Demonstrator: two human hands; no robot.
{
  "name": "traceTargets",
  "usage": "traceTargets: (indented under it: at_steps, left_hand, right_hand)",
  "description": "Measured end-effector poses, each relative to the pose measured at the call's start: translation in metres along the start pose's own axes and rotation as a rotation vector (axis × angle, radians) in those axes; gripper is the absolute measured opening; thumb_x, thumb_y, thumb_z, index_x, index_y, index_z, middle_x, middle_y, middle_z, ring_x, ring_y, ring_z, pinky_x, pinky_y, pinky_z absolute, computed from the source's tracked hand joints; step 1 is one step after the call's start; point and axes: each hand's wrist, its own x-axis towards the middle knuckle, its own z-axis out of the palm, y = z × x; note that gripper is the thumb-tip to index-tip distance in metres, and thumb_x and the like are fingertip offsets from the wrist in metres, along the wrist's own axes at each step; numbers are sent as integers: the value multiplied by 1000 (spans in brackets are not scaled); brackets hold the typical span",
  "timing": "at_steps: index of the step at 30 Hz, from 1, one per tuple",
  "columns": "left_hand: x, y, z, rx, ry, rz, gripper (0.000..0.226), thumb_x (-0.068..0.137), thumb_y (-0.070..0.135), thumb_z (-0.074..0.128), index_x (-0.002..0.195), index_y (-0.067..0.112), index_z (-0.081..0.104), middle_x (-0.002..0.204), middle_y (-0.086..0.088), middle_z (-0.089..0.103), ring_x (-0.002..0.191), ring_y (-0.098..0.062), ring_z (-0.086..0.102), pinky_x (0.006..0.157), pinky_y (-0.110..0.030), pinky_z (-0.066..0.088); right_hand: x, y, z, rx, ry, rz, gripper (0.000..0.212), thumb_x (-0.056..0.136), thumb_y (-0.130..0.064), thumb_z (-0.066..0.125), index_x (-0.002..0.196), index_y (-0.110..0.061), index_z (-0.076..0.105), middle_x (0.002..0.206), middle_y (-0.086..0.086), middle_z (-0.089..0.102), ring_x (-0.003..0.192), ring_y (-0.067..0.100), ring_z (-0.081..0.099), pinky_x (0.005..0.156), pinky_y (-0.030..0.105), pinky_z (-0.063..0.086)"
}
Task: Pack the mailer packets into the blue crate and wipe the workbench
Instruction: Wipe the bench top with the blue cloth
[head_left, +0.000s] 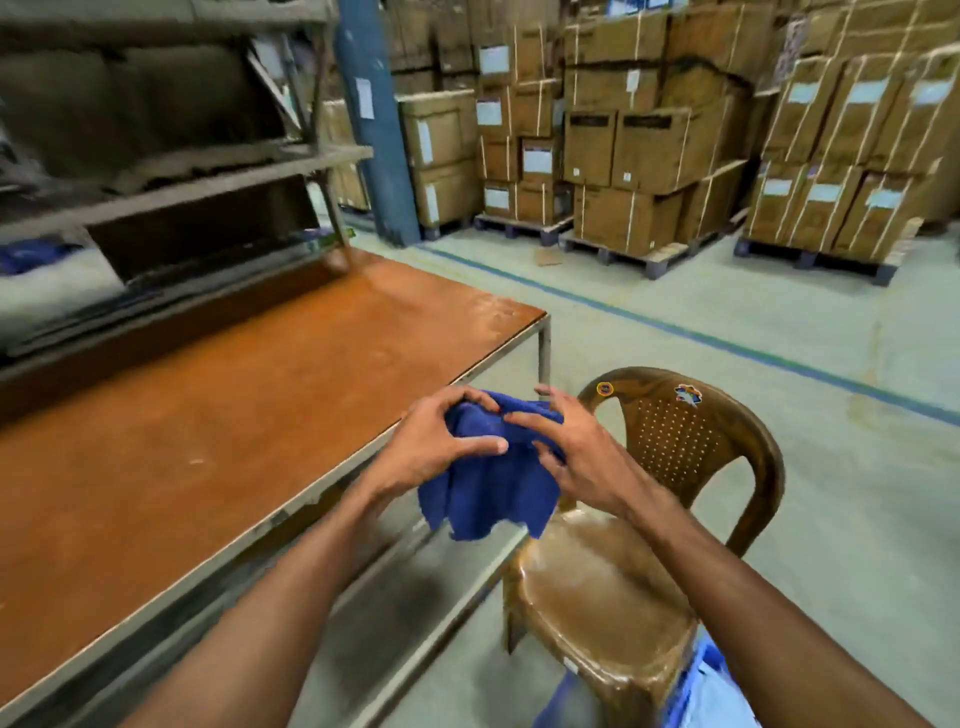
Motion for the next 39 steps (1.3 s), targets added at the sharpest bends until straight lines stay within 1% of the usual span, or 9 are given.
traceTargets:
  at_steps: [3, 6, 8, 14, 20, 23, 25, 31, 39]
  left_hand:
    - [-51, 10, -57, 69, 119, 34, 39, 65, 12, 88, 96, 26, 69, 103, 11, 70, 104, -8, 63, 95, -28, 45]
    - [-111, 14, -114, 89, 279, 0, 34, 68, 8, 84, 97, 21, 71, 102, 11, 72, 102, -5, 64, 93, -22, 44]
    - [-156, 12, -151, 75, 372, -34, 33, 70, 4, 82, 98, 17, 71, 104, 8, 73, 102, -6, 64, 94, -22, 45]
    - [-312, 1, -261, 156, 607, -132, 37, 76, 5, 76, 102, 31, 72, 109, 10, 72, 108, -4, 64, 98, -22, 45]
    - [-432, -15, -324, 589, 612, -188, 48, 84, 10, 72, 131, 14, 63, 131, 9, 56, 121, -11, 52, 100, -1, 24]
    - [-494, -26, -352, 769, 484, -222, 70, 73, 18, 82, 139, 16, 56, 144, -7, 48, 129, -21, 48, 107, -11, 28]
    - [-527, -40, -367, 828, 523, -201, 61, 75, 8, 78, 133, 21, 61, 149, -11, 43, 132, -19, 46, 109, -23, 36]
    - [-583, -82, -415, 907, 590, -255, 43, 96, 16, 50, 138, 21, 56, 153, 0, 39, 139, -17, 38, 105, -8, 20]
    - [-551, -174, -507, 724, 598, -299, 39, 81, -7, 56, 119, -8, 64, 126, 0, 53, 121, 24, 34, 97, 4, 24]
  right_hand:
    - [29, -60, 14, 91, 84, -141, 51, 87, 4, 55, 130, -23, 59, 112, 9, 50, 94, 24, 55, 85, 36, 51]
    - [59, -127, 39, 38, 118, -338, 70, 78, 18, 54, 138, -17, 55, 141, 12, 46, 117, 30, 50, 105, 33, 40]
    - [74, -174, 56, -32, 83, -436, 87, 70, 22, 48, 146, -20, 45, 155, 2, 34, 115, 32, 47, 100, 36, 45]
    - [98, -334, 117, -48, -22, -757, 95, 61, 13, 47, 151, -16, 34, 160, -10, 25, 111, 27, 42, 98, 35, 45]
    - [106, -465, 172, -8, -11, -833, 101, 50, 25, 61, 144, -8, 45, 153, -3, 41, 106, 27, 42, 85, 38, 53]
    - [108, -526, 204, 70, -18, -824, 100, 47, 27, 59, 141, -9, 50, 147, -2, 48, 105, 26, 41, 76, 42, 56]
    - [113, -555, 225, 109, -31, -837, 96, 48, 27, 58, 137, -10, 54, 144, -1, 51, 104, 27, 43, 79, 42, 55]
    - [143, -612, 287, 183, -102, -857, 90, 54, 20, 57, 134, -20, 59, 147, 0, 48, 100, 27, 49, 80, 34, 52]
    - [224, -635, 435, 336, -192, -839, 77, 60, 14, 40, 133, -5, 58, 143, 10, 52, 92, 19, 41, 88, 25, 40]
